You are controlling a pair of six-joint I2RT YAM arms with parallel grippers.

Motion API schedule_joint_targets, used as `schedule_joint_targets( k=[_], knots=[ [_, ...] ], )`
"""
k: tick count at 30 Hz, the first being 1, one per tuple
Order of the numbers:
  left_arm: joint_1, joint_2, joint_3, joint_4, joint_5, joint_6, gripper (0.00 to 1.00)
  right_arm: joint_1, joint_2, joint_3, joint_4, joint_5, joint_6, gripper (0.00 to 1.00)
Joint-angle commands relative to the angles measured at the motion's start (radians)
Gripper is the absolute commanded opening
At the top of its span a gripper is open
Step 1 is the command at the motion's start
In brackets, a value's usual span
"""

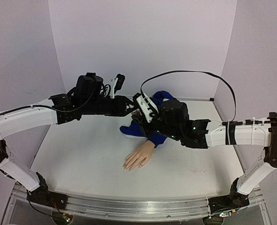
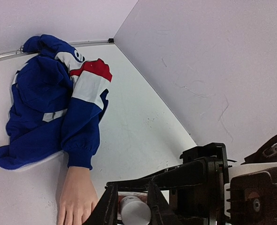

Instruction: Paint the nails

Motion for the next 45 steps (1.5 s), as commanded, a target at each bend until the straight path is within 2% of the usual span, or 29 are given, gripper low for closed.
schedule_joint_targets(
  k=[1,6,8,10,14,15,17,19,22,26,28,30,33,34,36,38,40,41,43,45],
  knots=[
    [-0.010,0.005,0.054,0.022,-0.018,0.026,0.17,0.007,0.013,0.068,0.062,0.023,0.007,0.00],
    [-0.014,0.026,0.065,0.017,0.058,0.080,0.01,0.006,-0.006,0.058,0.065,-0.045,-0.001,0.00],
    [-0.014,0.032,0.067,0.017,0.140,0.130,0.00,-0.003,-0.037,0.034,0.067,-0.137,-0.019,0.00],
    [-0.013,0.036,0.076,0.017,0.264,0.197,0.00,-0.046,-0.070,0.022,0.051,-0.392,0.002,0.00],
    [-0.009,0.015,0.072,0.017,0.659,0.372,0.00,-0.166,-0.105,0.029,0.038,-1.257,0.083,0.00],
    [-0.010,0.000,0.065,0.017,0.724,0.409,0.00,-0.166,-0.101,0.046,0.038,-1.359,0.110,0.00],
    [-0.009,-0.026,0.054,0.018,0.812,0.464,0.00,-0.167,-0.100,0.060,0.040,-1.447,0.144,0.00],
    [-0.009,-0.040,0.053,0.017,0.877,0.483,0.00,-0.166,-0.118,0.042,0.038,-1.409,0.144,0.00],
    [-0.010,-0.053,0.060,0.016,0.902,0.489,0.00,-0.167,-0.129,0.018,0.032,-1.347,0.129,0.00],
    [-0.009,-0.056,0.073,0.016,0.942,0.475,0.00,-0.167,-0.118,0.025,0.032,-1.348,0.121,0.00],
    [-0.009,-0.062,0.076,0.017,0.918,0.459,0.00,-0.166,-0.111,0.033,0.023,-1.323,0.116,0.00],
    [-0.005,-0.075,0.068,0.015,0.856,0.441,0.01,-0.166,-0.115,0.032,-0.009,-1.227,0.089,0.00],
    [0.014,-0.107,0.048,0.014,0.758,0.412,0.17,-0.166,-0.142,-0.006,-0.016,-0.975,0.056,0.00],
    [0.020,-0.118,0.038,0.012,0.717,0.406,0.28,-0.166,-0.150,-0.019,-0.016,-0.885,0.050,0.00],
    [0.025,-0.144,0.016,0.010,0.606,0.396,0.56,-0.166,-0.160,-0.034,-0.018,-0.756,0.046,0.00],
    [0.030,-0.160,0.007,-0.005,0.458,0.382,0.73,-0.166,-0.164,-0.041,-0.019,-0.645,0.050,0.00],
    [0.037,-0.153,0.030,-0.061,0.338,0.364,0.80,-0.165,-0.157,-0.039,-0.030,-0.594,0.046,0.00],
    [0.037,-0.132,0.058,-0.111,0.295,0.364,0.81,-0.163,-0.154,-0.038,-0.035,-0.568,0.044,0.00],
    [0.038,-0.087,0.123,-0.226,0.246,0.359,0.79,-0.157,-0.148,-0.037,-0.040,-0.518,0.039,0.00],
    [0.039,-0.054,0.168,-0.274,0.245,0.352,0.75,-0.149,-0.142,-0.037,-0.042,-0.478,0.033,0.00]
  ],
)
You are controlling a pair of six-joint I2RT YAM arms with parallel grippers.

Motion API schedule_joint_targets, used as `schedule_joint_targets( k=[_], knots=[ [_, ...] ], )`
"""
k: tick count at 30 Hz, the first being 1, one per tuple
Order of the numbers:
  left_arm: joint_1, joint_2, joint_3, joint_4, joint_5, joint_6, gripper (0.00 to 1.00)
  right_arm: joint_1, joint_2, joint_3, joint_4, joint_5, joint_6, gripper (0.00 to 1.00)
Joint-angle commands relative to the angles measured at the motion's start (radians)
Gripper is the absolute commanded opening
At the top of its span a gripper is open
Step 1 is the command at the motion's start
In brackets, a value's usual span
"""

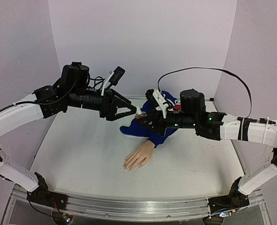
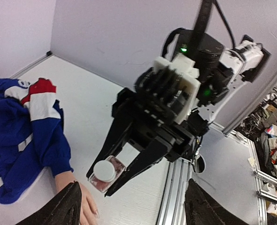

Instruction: Paint the nails

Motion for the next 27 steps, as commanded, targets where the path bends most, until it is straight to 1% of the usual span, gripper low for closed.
schedule_joint_targets(
  k=[1,7,9,11,13,16,20,27],
  knots=[
    [0.007,0.063,0.115,-0.148,-0.133,-0.035,0.72,0.017,-0.010,0.009,0.040,0.181,-0.037,0.00],
    [0.007,0.089,0.128,-0.151,-0.125,-0.052,0.65,0.049,0.031,0.043,-0.009,0.255,-0.081,0.00],
    [0.007,0.103,0.136,-0.153,-0.145,-0.068,0.58,0.061,0.041,0.051,-0.014,0.275,-0.094,0.00],
    [0.007,0.116,0.144,-0.156,-0.151,-0.077,0.54,0.068,0.054,0.061,-0.022,0.288,-0.102,0.00],
    [0.006,0.132,0.152,-0.161,-0.153,-0.082,0.46,0.073,0.064,0.070,-0.030,0.297,-0.105,0.00],
    [0.005,0.153,0.168,-0.181,-0.154,-0.077,0.41,0.081,0.070,0.072,-0.032,0.313,-0.109,0.00],
    [0.001,0.171,0.177,-0.206,-0.158,-0.066,0.40,0.087,0.076,0.074,-0.032,0.324,-0.111,0.00],
    [-0.010,0.194,0.192,-0.238,-0.170,-0.051,0.33,0.092,0.087,0.080,-0.033,0.334,-0.113,0.00]
  ],
)
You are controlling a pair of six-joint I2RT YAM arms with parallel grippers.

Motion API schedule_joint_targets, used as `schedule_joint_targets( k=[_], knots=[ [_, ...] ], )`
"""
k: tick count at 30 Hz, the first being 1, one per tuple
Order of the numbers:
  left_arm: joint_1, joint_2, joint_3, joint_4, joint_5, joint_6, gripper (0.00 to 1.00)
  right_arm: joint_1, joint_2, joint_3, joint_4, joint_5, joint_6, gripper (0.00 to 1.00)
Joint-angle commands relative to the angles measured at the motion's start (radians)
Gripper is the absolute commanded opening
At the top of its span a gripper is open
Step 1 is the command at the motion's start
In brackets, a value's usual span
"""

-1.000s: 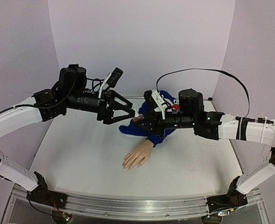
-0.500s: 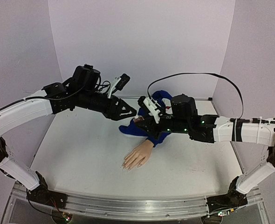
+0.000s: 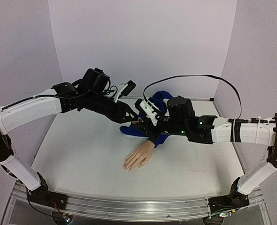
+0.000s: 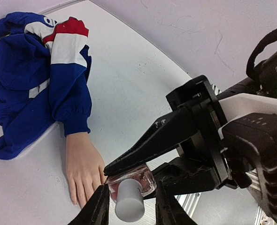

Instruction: Paint the nails

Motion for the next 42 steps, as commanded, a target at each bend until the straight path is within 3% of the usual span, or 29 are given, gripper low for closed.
schedule_joint_targets(
  k=[1,10,15,17,22,24,26,34,38,39,42],
  knots=[
    [-0.010,0.004,0.065,-0.011,-0.018,0.020,0.31,0.009,0.010,0.055,0.036,0.020,-0.010,0.00],
    [-0.015,0.003,0.066,-0.019,-0.041,0.037,0.10,0.016,0.016,0.058,0.035,0.009,-0.009,0.00],
    [-0.018,-0.005,0.057,-0.021,0.011,0.095,0.00,0.016,0.008,0.055,0.035,-0.067,-0.004,0.00],
    [-0.024,-0.022,0.044,-0.020,0.101,0.158,0.00,0.006,-0.005,0.046,0.035,-0.212,-0.009,0.00],
    [-0.033,-0.136,-0.079,0.009,0.449,0.450,0.00,-0.057,0.041,0.111,0.012,-0.955,0.049,0.00],
    [-0.033,-0.177,-0.116,0.004,0.554,0.531,0.00,-0.057,0.070,0.148,0.000,-1.125,0.088,0.00],
    [-0.032,-0.192,-0.119,-0.010,0.616,0.565,0.00,-0.056,0.078,0.163,0.002,-1.190,0.106,0.00],
    [-0.033,-0.183,-0.110,-0.020,0.659,0.552,0.00,-0.056,0.069,0.153,-0.002,-1.129,0.091,0.00],
    [-0.033,-0.198,-0.099,-0.031,0.569,0.500,0.00,-0.056,0.058,0.153,-0.030,-1.033,0.065,0.00],
    [-0.031,-0.198,-0.086,-0.043,0.540,0.484,0.04,-0.056,0.044,0.145,-0.049,-0.952,0.042,0.00],
    [-0.029,-0.216,-0.072,-0.063,0.474,0.449,0.35,-0.056,-0.015,0.080,-0.026,-0.627,0.007,0.00]
  ],
)
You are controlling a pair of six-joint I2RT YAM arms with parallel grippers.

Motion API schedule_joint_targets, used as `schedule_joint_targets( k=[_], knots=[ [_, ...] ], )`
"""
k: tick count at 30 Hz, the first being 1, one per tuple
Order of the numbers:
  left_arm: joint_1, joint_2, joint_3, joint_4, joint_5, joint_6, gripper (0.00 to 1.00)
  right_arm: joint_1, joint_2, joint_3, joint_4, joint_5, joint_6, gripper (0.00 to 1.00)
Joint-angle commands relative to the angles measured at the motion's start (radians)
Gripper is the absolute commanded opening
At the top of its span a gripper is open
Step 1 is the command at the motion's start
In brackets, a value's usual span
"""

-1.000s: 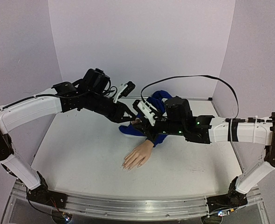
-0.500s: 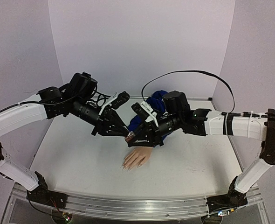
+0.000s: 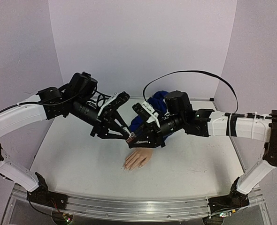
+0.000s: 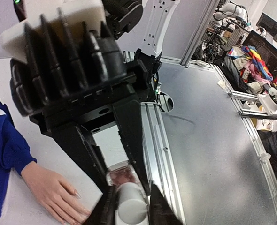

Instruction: Paint the nails

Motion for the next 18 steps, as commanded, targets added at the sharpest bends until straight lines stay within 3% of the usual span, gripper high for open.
schedule_joint_targets(
  k=[1,4,7,10,14,18],
  knots=[
    [-0.007,-0.067,0.050,-0.007,0.009,-0.072,0.50,0.007,-0.105,-0.058,0.094,0.422,-0.118,0.00],
    [-0.007,-0.097,0.030,0.039,-0.105,-0.128,0.77,0.008,-0.119,-0.130,0.217,0.675,-0.090,0.00],
    [-0.007,-0.104,0.019,0.089,-0.296,-0.212,0.84,0.023,-0.121,-0.184,0.320,0.842,-0.074,0.00],
    [-0.005,-0.065,0.039,0.117,-0.433,-0.313,0.81,0.051,-0.099,-0.172,0.336,0.978,-0.075,0.00],
    [-0.005,0.032,0.096,0.108,-0.582,-0.474,0.71,0.077,-0.074,-0.144,0.336,1.087,-0.078,0.00],
    [-0.005,0.071,0.102,0.118,-0.628,-0.565,0.67,0.087,-0.069,-0.132,0.330,1.131,-0.083,0.00]
  ],
)
